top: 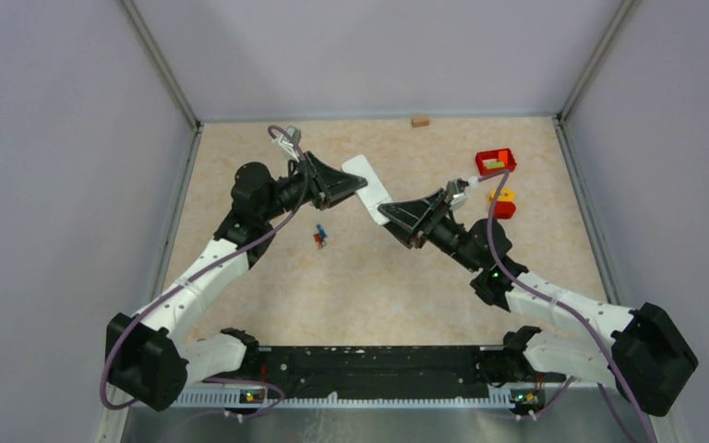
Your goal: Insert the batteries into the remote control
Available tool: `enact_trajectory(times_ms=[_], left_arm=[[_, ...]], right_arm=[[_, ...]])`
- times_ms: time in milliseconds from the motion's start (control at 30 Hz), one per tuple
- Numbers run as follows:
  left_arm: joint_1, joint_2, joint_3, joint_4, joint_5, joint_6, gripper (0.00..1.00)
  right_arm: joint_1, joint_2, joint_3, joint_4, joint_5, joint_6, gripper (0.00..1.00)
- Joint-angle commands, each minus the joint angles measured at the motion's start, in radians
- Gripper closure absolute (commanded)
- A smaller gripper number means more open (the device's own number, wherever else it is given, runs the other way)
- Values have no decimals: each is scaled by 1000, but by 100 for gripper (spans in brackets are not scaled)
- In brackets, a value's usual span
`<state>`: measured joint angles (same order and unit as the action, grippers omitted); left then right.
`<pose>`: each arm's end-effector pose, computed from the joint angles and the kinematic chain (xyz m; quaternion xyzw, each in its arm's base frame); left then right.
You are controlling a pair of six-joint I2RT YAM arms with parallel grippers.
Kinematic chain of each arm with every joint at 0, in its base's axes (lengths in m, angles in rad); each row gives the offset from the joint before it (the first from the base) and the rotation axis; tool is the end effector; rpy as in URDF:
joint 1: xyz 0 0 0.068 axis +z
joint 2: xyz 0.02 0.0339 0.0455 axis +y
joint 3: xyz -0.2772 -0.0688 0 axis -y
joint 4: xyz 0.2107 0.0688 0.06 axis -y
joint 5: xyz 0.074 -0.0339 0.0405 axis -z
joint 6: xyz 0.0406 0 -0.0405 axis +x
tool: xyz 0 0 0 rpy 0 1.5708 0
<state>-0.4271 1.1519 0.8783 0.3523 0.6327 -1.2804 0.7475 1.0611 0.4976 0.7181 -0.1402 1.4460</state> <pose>0.2019 -0.1183 0.3760 -0.0590 0.6818 -0.6648 0.2995 0.1485 0.1454 0.3112 0.1720 0.6278 0.6950 0.3054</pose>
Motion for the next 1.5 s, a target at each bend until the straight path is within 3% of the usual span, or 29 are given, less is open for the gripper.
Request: enact_trajectory(times_ms=[0,200,733,1000,1167,1333,1467], left_arm=[[-2,-1,10,46,-45,44,100],[-2,12,14,35,-53,63,100],[-2,41,25,-44,-96,183,100],[-2,63,6,-42,-94,200,100],[-2,59,16,-101,-118,259,100],[-2,55,14,-109,-120,278,100],[-2,52,16,-108,-124,279,100]], right_arm=[[-7,-40,-7,-81,-10,22,39],[-12,-56,-4,-136,-7,25,56],[-52,-52,-1,-111,-50,59,76],[-62,-16,-9,5,-75,70,88],[-64,-12,2,-19,-81,72,88],[-70,-1,2,-25,-88,84,67],[-75,18,6,-41,-101,97,63]])
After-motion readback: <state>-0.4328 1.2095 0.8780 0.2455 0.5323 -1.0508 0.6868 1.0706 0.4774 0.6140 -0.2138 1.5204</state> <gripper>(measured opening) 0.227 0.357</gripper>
